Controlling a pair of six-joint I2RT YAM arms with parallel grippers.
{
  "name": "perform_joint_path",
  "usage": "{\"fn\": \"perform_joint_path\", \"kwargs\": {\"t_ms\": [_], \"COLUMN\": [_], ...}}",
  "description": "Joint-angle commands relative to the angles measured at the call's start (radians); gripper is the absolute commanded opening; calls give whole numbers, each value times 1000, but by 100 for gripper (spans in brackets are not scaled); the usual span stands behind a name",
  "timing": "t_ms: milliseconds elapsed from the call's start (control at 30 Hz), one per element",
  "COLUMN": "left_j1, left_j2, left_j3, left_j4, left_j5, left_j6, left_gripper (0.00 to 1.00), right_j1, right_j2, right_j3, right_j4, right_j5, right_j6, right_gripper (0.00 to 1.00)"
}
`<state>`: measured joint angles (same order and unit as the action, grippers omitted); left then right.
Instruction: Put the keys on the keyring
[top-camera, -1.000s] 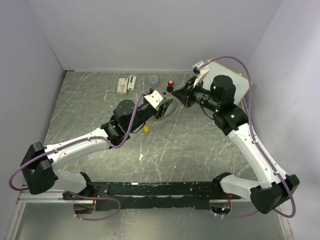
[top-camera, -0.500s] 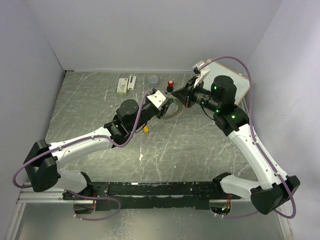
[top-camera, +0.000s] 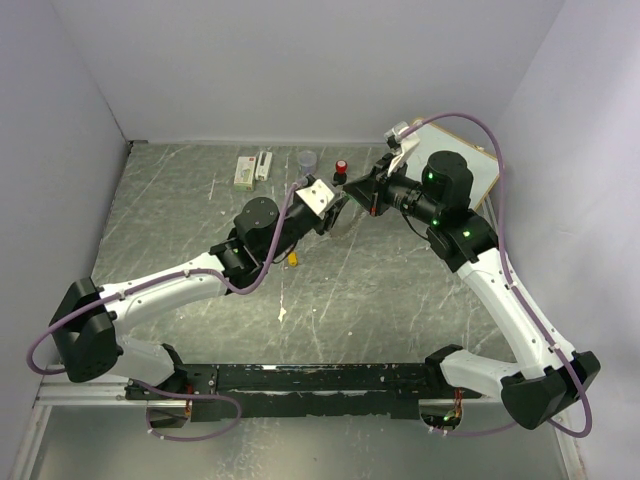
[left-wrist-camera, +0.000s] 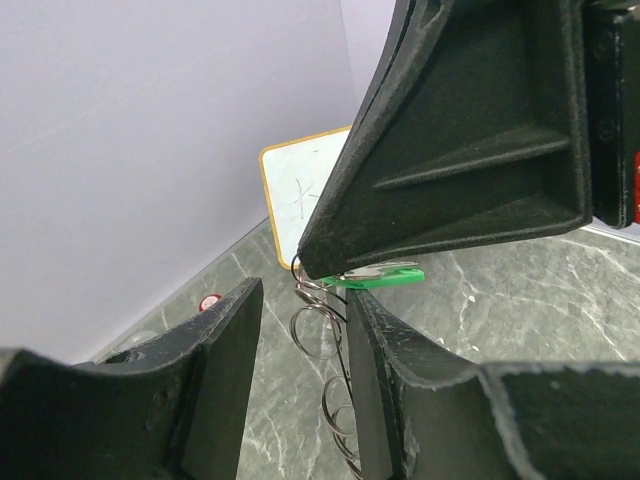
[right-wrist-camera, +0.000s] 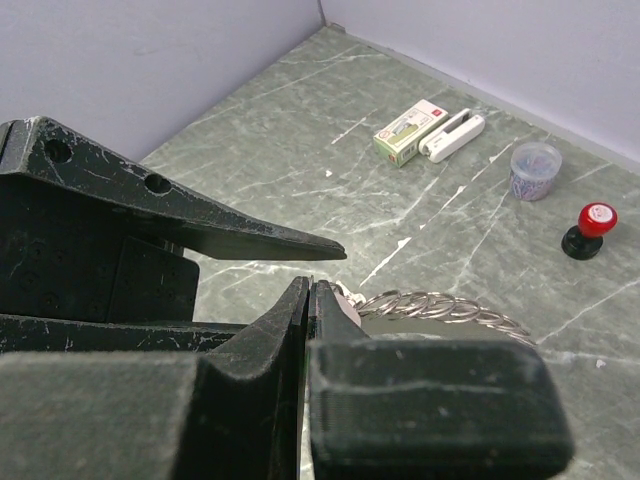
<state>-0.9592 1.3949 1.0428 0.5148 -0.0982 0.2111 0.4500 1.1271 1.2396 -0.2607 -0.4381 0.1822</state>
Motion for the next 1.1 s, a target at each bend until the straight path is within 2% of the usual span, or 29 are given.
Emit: {"fn": "perform_joint_path", "kwargs": {"t_ms": [0,67,167,200,633,1067], "left_j1": [-10,-10,-12,-13,-12,-12], "left_j2": [11,14,15,14,-82,-158], "left_j3": [42,48,52,54,-37,-173], "left_j4": [48,39,31,28,28,255], "left_j5": [14,13,9,6,41,22], "left_j6": [10,11,10,10,63,70], "left_gripper": [49,40,11,7,7,7], "right_j1": [-2,-2,-2,-2,-2,-1], "right_j2": [-28,-31,-29,-29,-16,2], "right_j3": [3,4,4,4,33,-9], "right_j4": [14,14,13,10,-45,-44], "right_j5": [-15,-14,-13,-12,52,43], "right_j6": [-2,-3,-3,-4,-37,-19], "right_gripper": [0,0,0,0,0,0]}}
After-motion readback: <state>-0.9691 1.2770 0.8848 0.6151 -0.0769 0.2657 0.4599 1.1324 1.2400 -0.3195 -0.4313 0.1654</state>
